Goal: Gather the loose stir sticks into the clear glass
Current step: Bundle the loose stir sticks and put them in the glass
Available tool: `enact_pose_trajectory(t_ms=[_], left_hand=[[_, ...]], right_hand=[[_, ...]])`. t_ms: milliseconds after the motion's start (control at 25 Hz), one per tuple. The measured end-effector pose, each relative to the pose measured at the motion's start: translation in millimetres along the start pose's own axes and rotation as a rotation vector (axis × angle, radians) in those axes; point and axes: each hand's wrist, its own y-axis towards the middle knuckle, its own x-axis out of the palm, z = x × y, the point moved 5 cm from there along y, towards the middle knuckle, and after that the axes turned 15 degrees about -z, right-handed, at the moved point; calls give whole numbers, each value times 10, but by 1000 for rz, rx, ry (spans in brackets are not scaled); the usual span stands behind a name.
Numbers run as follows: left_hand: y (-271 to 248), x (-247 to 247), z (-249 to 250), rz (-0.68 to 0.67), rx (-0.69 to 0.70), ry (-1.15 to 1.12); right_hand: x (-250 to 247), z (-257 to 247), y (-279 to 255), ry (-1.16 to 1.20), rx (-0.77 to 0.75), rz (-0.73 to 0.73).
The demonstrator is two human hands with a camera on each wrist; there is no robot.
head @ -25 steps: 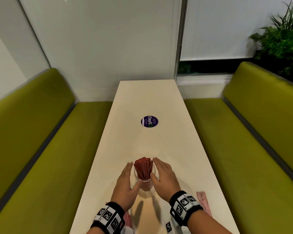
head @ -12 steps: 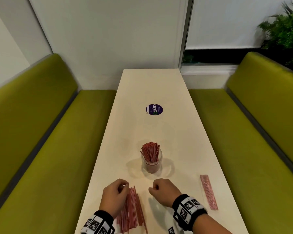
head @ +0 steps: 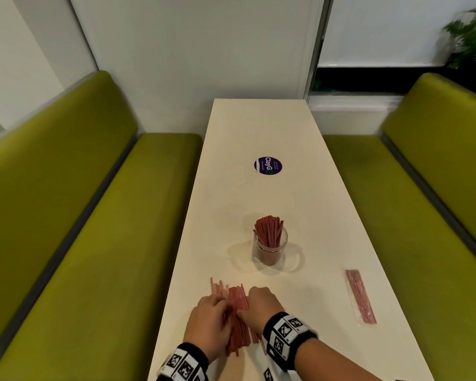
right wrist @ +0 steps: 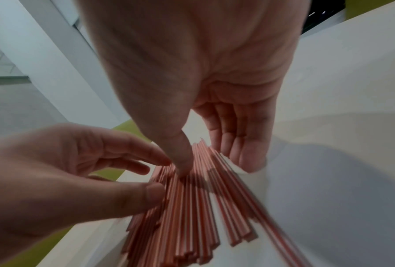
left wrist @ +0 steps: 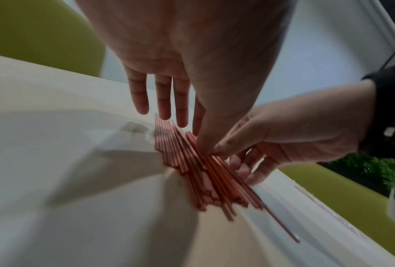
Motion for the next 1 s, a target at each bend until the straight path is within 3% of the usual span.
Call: enact_pose_trajectory(t_ms=[600,840,1000], left_hand=[[-42,32,-15,-53,35,81],[-38,-76,-109,10,41,-211],[-67,-185,-136,25,-29,-392]], right_hand=[[28,-164,78,40,42,-51],[21,8,141,195,-61,-60],[26,185,129,311,-113,-64]])
